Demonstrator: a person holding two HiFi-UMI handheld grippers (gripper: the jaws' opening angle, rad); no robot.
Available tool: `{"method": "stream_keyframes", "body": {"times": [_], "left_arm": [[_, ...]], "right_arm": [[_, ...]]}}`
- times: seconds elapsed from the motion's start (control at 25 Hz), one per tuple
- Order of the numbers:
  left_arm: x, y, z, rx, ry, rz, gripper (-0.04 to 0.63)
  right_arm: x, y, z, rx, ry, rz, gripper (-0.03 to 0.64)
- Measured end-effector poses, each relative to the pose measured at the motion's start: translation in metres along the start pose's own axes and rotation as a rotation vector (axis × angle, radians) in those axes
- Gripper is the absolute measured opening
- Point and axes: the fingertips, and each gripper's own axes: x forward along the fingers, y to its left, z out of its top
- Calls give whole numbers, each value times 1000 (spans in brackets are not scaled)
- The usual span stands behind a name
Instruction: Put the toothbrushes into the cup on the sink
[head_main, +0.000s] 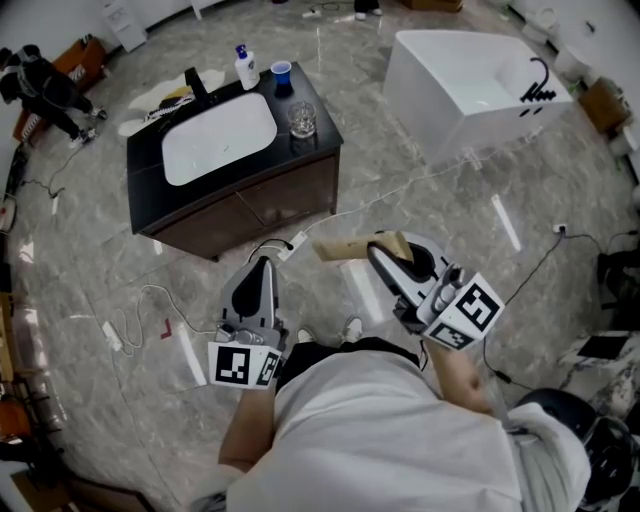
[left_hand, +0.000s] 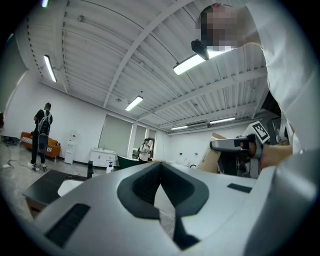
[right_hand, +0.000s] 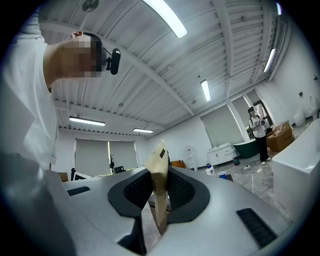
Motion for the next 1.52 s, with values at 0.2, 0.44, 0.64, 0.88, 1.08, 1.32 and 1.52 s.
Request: {"method": "stream_keyframes", "body": {"times": [0.2,0.44,0.64,0.88,1.08,1.32,1.52], "left_arm": [[15,-14,-7,-27,4,12,3],[31,-33,-15,-23,9,31,3],[40,-40,-13,-11,17,41,3],[48,-40,-16,-4,32,48,3],[56,-39,-20,-7,29,32,3],[65,-37,-18,-7,20,7,3],[79,-17,-29,-32,21,-11,3]], "right_arm": [[-16,-20,5,7,-10,-6,84],[-30,-37,6,-31,-1,12,84],[-34,-48,9,-23,-2,26,84],[-35,-57,8,-13,-3,32,84],[-36,-59,9,-27,-7,19,84],[-33,-65,11,-30,-12,-2,84],[-16,-74,9,-41,-6,-22,84]]}}
